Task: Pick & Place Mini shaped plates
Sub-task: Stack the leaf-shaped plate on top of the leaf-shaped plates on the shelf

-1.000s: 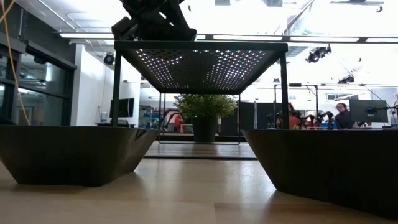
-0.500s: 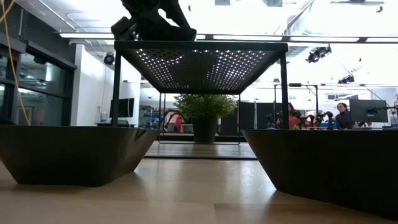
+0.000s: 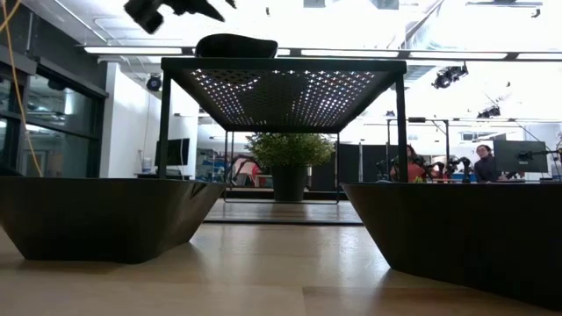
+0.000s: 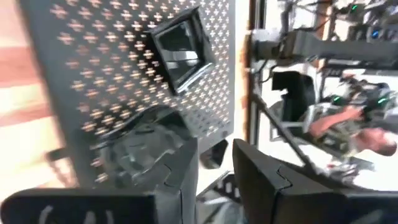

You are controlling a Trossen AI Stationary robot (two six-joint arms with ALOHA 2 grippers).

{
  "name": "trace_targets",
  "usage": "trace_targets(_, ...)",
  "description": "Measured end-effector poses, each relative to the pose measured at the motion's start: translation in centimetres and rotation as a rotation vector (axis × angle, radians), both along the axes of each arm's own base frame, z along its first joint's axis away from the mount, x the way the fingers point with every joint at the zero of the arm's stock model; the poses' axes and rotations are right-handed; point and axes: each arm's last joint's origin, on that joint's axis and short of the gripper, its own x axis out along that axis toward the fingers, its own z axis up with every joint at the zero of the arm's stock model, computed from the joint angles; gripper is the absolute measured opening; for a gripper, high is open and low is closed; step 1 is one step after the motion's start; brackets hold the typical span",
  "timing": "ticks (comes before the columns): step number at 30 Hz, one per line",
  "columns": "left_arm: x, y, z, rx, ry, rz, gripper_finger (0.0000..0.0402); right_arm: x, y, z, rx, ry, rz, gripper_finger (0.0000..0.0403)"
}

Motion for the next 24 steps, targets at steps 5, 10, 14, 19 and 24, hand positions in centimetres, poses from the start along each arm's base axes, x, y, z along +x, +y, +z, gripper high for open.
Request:
trace_targets(5,-2.6,0.1,1.2,0.059,0.105,-0.081,0.0097,0.0,0.0,0.0,0.002,-0.001,0.002,0.0113)
trace_targets(10,-5.0,0.1,1.3,0.117,0.236,-0.195,0.0097,0.0,0.0,0.0,0.004,-0.003,0.000,0.0113)
trace_targets(14,-7.0,0.1,0.2,0.149,0.449,-0.305,0.0097,0.0,0.0,0.0,0.004,-0.003,0.000,0.0113)
trace_targets(19,-8.2,0.2,-0.7,0.230,0.619,-0.410,0.0097,0.0,0.0,0.0,0.009,-0.008,-0.007,0.0113)
trace_targets(24,-8.3,0.4,-1.9,0.314,0.662,-0.485,0.0097,0.0,0.0,0.0,0.030,-0.033,-0.038,0.0113)
